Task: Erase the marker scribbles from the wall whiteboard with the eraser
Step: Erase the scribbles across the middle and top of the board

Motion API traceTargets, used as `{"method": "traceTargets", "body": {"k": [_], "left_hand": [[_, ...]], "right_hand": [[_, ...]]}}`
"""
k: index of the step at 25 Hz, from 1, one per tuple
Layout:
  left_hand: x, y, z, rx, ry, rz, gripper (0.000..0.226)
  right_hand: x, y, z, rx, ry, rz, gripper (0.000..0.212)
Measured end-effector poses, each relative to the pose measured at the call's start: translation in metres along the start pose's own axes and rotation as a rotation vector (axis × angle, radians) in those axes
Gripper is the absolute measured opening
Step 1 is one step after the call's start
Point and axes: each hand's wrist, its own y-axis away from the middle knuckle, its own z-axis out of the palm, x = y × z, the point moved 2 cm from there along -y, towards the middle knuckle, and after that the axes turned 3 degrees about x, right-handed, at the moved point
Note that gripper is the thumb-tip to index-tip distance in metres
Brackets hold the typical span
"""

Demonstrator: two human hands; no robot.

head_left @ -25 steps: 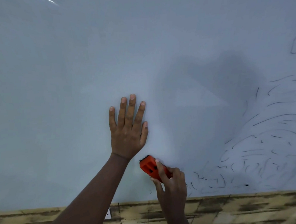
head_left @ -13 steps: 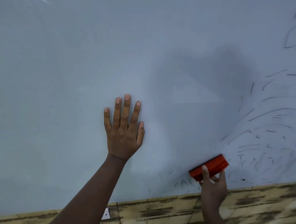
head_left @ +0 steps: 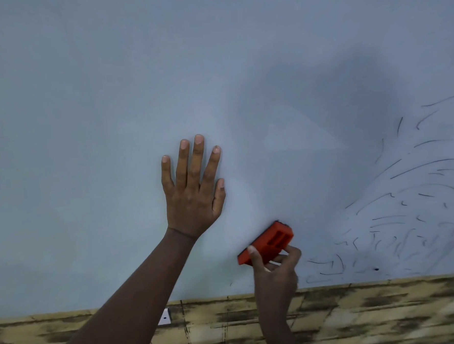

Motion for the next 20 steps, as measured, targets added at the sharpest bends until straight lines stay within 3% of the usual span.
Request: {"method": "traceTargets", "body": {"k": [5, 8, 13, 16, 20], "left_hand": [[0.001, 0.000, -0.001, -0.017, 0.007, -0.001, 0.071], [0.002, -0.001, -0.001, -0.019, 0.006, -0.003, 0.070], [0.002, 0.002, -0.001, -0.021, 0.019, 0.008, 0.069], [0.003, 0.004, 0.000, -0.030, 0.021, 0.009, 0.068], [0.003, 0.007, 0.000, -0.036, 0.020, 0.009, 0.069]], "right_hand": [[0.013, 0.017, 0.014, -0.138, 0.003, 0.011, 0.064], [0.027, 0.008, 0.003, -0.098, -0.008, 0.057, 0.065], [0.074, -0.008, -0.018, 0.018, -0.123, 0.303, 0.066], [0.098, -0.004, -0.014, -0.031, -0.240, 0.493, 0.073], [0.094, -0.001, -0.008, -0.124, -0.429, 0.635, 0.062]]}}
